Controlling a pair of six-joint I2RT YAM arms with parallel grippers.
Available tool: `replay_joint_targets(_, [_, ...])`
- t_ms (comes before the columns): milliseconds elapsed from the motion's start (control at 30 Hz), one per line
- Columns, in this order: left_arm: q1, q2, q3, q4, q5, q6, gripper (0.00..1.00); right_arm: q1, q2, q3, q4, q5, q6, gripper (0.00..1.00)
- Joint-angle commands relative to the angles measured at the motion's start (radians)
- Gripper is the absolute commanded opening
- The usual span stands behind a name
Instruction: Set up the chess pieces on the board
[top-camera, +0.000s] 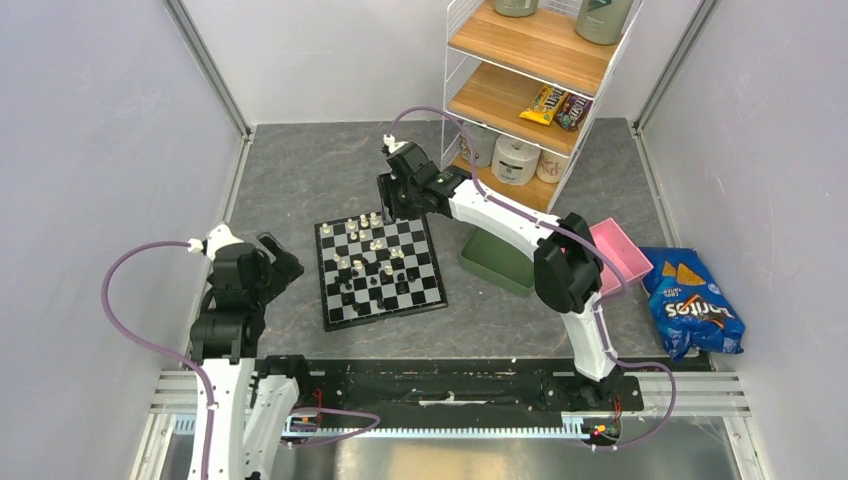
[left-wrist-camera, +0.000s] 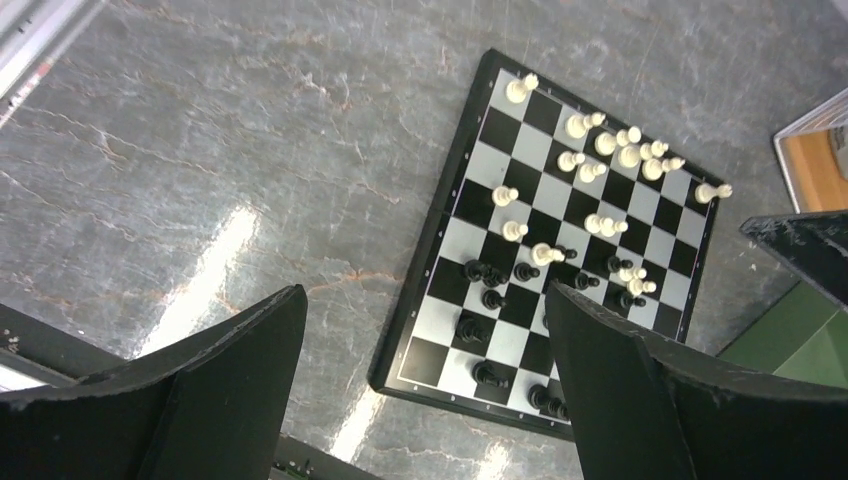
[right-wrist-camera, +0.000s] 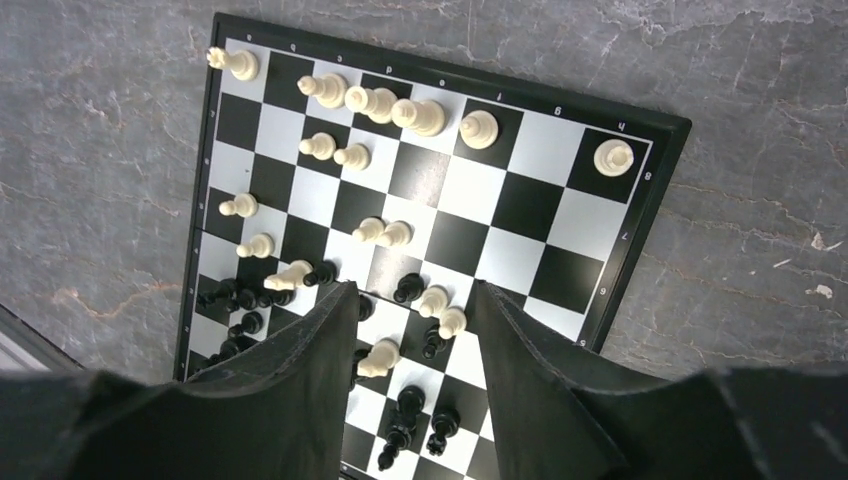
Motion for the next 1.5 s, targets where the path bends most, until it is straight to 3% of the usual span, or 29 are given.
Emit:
replay_joint_targets(0, [0.001,-0.046,0.026,0.04,-0.073,0.027,0.97,0.008,0.029,0.062,-0.074,-0.04,-0.053,0.52])
replay_joint_targets(467, [0.004,-0.063,0.011,0.035,-0.159,-0.028,1.0,0.151,0.136,0.203,-0.148,-0.107,-0.163,0.37])
replay_joint_targets(833, [0.136,-0.06,-0.003,0.083,-0.035,0.013,1.0,0.193,0.291,0.405,-0.245,-0.037,-0.292,0.38])
replay_joint_targets(1067, [0.147,-0.059,-0.004,0.084,-0.026,0.015,1.0,0.195,0.357,0.504,-0.27,-0.058,-0.312,0.38])
replay_joint_targets(1467, [0.15,-0.051,-0.005,0.084,-0.021,0.015,1.0,0.197,0.383,0.517,-0.283,-0.07,-0.342,0.39])
